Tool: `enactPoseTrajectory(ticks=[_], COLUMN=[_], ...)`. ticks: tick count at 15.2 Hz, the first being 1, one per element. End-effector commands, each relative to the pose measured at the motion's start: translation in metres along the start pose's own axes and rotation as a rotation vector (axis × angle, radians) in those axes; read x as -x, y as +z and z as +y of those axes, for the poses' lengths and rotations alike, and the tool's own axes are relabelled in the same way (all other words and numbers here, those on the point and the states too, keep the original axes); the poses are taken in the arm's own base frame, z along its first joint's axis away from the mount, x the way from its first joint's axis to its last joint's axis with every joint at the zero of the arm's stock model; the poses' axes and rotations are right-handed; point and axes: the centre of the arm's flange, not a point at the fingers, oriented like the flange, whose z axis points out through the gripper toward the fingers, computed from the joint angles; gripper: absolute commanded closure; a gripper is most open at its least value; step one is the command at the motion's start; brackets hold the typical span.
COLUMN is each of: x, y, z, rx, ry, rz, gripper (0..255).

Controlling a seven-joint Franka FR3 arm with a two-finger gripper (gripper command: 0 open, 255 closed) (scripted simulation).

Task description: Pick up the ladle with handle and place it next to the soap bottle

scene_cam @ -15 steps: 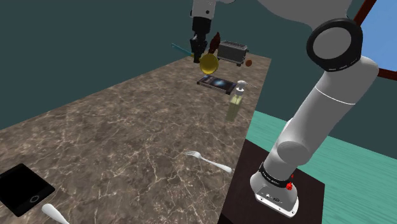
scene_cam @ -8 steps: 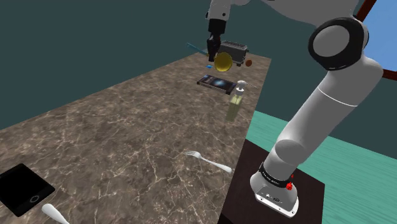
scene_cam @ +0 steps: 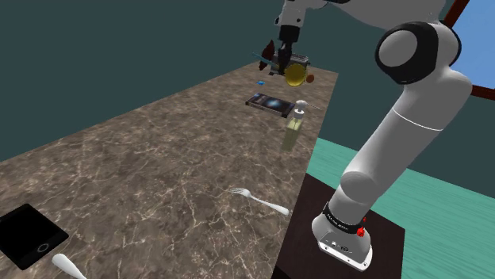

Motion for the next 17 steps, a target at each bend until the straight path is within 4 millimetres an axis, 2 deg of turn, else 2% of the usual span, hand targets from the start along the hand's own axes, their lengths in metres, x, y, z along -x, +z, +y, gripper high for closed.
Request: enactPoseTrajectory(ticks=[1,13,17], x=[0.012,0.078,0.076], y=[-0.004,-0.023,-0.003], z=[0.024,0.165,0.169], rx=[0.000,0.000,0.000], ry=[-0.001,-0.001,-0.001], rz=[-0.001,-0.001,-0.001], gripper=[255,255,255])
